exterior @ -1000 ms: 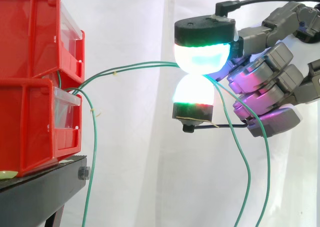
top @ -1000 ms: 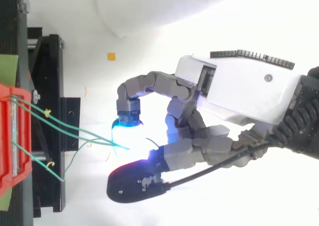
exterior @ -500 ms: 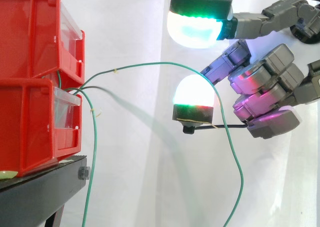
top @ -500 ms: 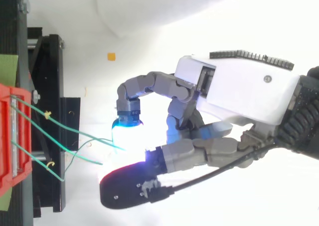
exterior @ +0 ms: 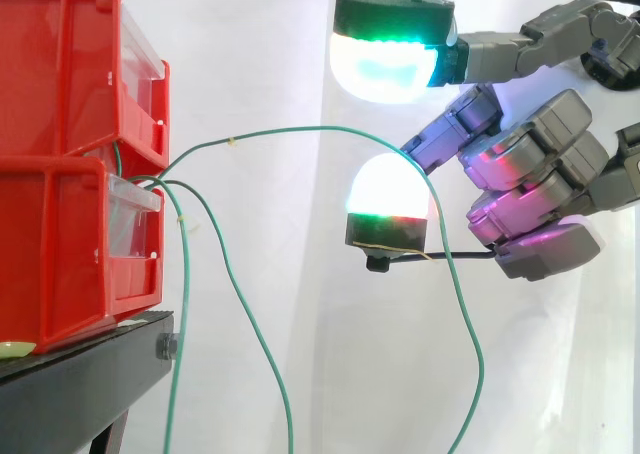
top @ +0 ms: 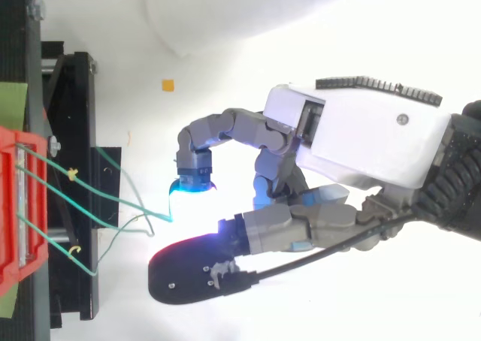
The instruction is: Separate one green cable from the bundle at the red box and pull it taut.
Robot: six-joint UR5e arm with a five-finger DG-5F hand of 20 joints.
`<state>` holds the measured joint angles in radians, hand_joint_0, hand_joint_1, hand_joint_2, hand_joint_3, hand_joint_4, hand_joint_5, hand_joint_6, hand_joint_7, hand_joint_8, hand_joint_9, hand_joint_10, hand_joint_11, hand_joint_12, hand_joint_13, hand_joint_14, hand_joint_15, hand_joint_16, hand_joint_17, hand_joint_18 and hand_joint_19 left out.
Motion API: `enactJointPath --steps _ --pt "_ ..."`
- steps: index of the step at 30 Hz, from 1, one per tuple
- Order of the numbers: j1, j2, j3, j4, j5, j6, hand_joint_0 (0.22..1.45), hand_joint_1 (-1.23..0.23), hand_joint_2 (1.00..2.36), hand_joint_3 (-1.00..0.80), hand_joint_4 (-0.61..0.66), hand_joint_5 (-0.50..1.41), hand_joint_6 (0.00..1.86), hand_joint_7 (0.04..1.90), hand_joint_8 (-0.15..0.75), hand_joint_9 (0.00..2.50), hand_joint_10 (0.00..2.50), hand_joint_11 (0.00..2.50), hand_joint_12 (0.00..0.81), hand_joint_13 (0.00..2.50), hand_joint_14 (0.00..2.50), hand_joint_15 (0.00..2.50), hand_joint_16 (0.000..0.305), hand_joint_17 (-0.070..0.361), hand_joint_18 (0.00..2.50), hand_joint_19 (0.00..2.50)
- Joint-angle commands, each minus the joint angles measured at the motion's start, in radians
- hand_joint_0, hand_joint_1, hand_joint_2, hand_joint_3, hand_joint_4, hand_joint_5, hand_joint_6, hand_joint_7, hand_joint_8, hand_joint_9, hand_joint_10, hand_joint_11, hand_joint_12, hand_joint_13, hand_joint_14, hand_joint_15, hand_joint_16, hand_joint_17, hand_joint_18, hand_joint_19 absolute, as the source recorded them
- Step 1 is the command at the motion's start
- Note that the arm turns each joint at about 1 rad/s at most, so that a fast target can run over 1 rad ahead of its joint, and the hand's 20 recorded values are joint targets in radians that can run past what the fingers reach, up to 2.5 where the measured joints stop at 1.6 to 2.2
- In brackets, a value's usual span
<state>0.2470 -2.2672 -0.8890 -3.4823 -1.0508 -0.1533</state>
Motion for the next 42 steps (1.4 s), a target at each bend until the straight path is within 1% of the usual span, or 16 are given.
enactJointPath --steps 1,4,7,8,9,11,13,14,15,16,20,27,32,33,36,42 --pt "0.000 0.000 -0.001 0.000 0.000 0.000 0.55 -0.57 1.00 -0.50 0.26 -0.01 0.67 1.23 0.247 1.57 0.46 1.95 0.328 1.07 1.53 1.21 0.050 0.112 1.17 1.26" --pt "0.000 -0.002 -0.002 0.000 0.000 0.001 0.55 -0.58 1.00 -0.50 0.26 -0.01 0.67 1.22 0.247 1.57 0.46 1.95 0.327 1.07 1.52 1.23 0.050 0.112 1.18 1.25" --pt "0.000 0.000 -0.002 0.000 0.000 0.000 0.56 -0.62 1.00 -0.50 0.27 -0.01 0.67 1.22 0.244 1.57 0.46 1.95 0.326 1.07 1.52 1.22 0.049 0.110 1.17 1.26" --pt "0.000 0.000 -0.002 0.000 0.000 0.000 0.59 -0.62 1.00 -0.50 0.26 -0.01 0.67 1.20 0.232 1.56 0.45 1.96 0.313 1.07 1.50 1.24 0.047 0.106 1.17 1.27" --pt "0.000 0.000 -0.002 0.000 0.000 0.000 0.61 -0.59 1.00 -0.50 0.26 -0.01 0.67 1.20 0.232 1.57 0.45 1.96 0.307 1.07 1.49 1.25 0.046 0.104 1.17 1.27" --pt "0.000 0.000 -0.002 0.000 0.000 0.000 0.63 -0.55 1.00 -0.50 0.26 -0.01 0.67 1.20 0.224 1.58 0.46 1.92 0.304 1.08 1.49 1.25 0.046 0.103 1.17 1.26" --pt "0.000 0.000 -0.002 0.000 0.000 0.000 0.64 -0.52 1.00 -0.50 0.27 -0.01 0.67 1.21 0.223 1.58 0.46 1.93 0.302 1.09 1.49 1.25 0.046 0.102 1.17 1.27" --pt "0.000 0.000 -0.004 0.000 0.000 0.000 0.65 -0.51 1.00 -0.50 0.30 -0.01 0.67 1.21 0.218 1.58 0.46 1.94 0.302 1.09 1.49 1.25 0.046 0.102 1.17 1.27" --pt "0.000 0.000 -0.004 0.000 0.000 0.000 0.66 -0.51 1.00 -0.50 0.31 -0.01 0.67 1.21 0.218 1.59 0.45 1.95 0.305 1.10 1.48 1.24 0.046 0.103 1.17 1.26" --pt "0.000 0.000 -0.004 0.000 0.000 0.000 0.68 -0.52 1.00 -0.50 0.34 -0.01 0.68 1.22 0.217 1.61 0.43 1.96 0.299 1.11 1.48 1.26 0.045 0.102 1.18 1.26" --pt "0.000 0.000 -0.004 0.000 0.000 0.000 0.71 -0.54 1.00 -0.50 0.38 -0.01 0.70 1.21 0.221 1.64 0.42 1.97 0.301 1.13 1.47 1.26 0.045 0.102 1.21 1.26" --pt "0.000 0.000 -0.004 0.000 0.000 0.000 0.73 -0.56 1.00 -0.50 0.35 -0.01 0.70 1.22 0.216 1.62 0.49 1.94 0.301 1.13 1.48 1.27 0.045 0.100 1.22 1.25" --pt "0.000 0.000 -0.005 -0.001 0.000 0.000 0.73 -0.57 1.00 -0.50 0.34 -0.01 0.70 1.24 0.229 1.58 0.55 1.91 0.303 1.12 1.45 1.28 0.044 0.100 1.20 1.24" --pt "0.000 0.000 -0.005 -0.003 0.000 0.000 0.73 -0.58 1.00 -0.50 0.34 -0.01 0.69 1.25 0.230 1.57 0.56 1.91 0.300 1.11 1.43 1.30 0.044 0.099 1.20 1.24" --pt "0.000 0.000 -0.005 -0.003 0.000 0.000 0.73 -0.61 1.00 -0.50 0.32 -0.01 0.69 1.26 0.224 1.55 0.57 1.85 0.301 1.10 1.43 1.28 0.044 0.098 1.18 1.24" --pt "0.000 0.000 -0.007 -0.003 0.002 0.000 0.73 -0.66 1.00 -0.50 0.30 -0.01 0.68 1.27 0.230 1.52 0.58 1.84 0.303 1.09 1.42 1.28 0.043 0.098 1.17 1.24"
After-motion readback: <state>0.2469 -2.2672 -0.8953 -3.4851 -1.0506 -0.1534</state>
